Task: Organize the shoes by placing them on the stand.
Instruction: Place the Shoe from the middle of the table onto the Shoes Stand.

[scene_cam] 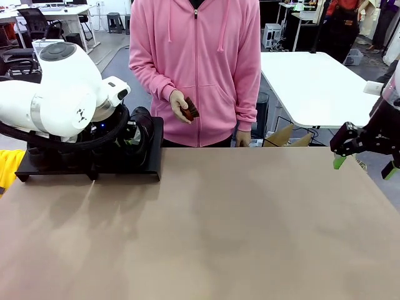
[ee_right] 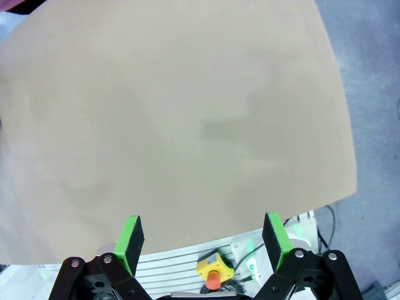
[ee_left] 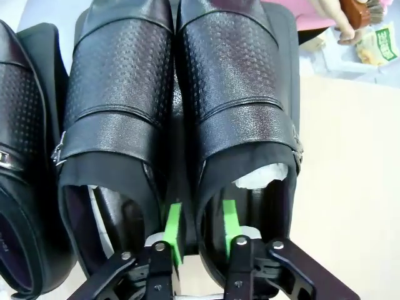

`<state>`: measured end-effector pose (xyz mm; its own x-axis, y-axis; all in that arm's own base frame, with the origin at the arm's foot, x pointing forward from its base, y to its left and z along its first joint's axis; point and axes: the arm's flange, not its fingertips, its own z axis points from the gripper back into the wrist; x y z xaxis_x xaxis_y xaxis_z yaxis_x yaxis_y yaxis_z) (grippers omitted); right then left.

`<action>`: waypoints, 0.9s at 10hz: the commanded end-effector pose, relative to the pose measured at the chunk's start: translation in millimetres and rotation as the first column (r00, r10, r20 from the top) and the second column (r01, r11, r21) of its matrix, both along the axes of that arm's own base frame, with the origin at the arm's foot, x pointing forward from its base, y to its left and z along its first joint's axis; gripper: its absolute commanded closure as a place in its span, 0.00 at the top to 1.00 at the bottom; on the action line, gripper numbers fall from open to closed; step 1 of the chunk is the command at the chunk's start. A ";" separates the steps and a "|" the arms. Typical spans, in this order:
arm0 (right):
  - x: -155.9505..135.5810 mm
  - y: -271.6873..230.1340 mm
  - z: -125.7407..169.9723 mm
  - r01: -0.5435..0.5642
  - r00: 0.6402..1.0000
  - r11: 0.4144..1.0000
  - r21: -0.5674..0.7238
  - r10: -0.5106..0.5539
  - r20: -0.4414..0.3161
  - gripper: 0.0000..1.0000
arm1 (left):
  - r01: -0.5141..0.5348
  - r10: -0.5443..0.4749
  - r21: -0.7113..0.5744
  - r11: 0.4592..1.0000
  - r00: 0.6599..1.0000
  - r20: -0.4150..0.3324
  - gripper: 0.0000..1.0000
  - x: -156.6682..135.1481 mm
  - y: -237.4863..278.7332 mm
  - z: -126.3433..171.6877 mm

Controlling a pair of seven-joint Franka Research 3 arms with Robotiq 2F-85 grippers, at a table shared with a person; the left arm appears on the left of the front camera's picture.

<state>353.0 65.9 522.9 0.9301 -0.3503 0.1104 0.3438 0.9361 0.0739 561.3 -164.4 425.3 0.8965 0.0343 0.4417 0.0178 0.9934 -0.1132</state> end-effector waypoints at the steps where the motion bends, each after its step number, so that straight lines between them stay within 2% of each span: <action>1: 0.1 -0.9 1.5 -0.019 1.000 1.000 0.005 0.019 0.002 1.00 | -0.037 0.036 0.046 0.998 0.999 0.026 0.55 -2.3 -6.7 8.8; 4: 0.1 -0.9 1.5 -0.019 1.000 1.000 0.005 0.019 0.002 1.00 | -0.017 0.015 0.047 0.999 0.999 0.041 0.55 -14.8 -15.6 23.2; 7: 0.1 -0.9 1.5 -0.019 1.000 1.000 0.005 0.019 0.002 1.00 | 0.019 -0.020 0.031 0.999 0.998 0.052 0.55 -42.9 -28.2 51.6; 8: 0.1 -0.9 1.5 -0.019 1.000 1.000 0.005 0.019 0.002 1.00 | 0.021 -0.023 0.036 0.999 0.996 0.082 0.55 -57.4 -31.4 64.1; 9: 0.1 -0.9 1.5 -0.019 1.000 1.000 0.005 0.019 0.002 1.00 | 0.064 -0.062 -0.012 0.998 0.990 0.126 0.55 -78.7 -33.6 76.5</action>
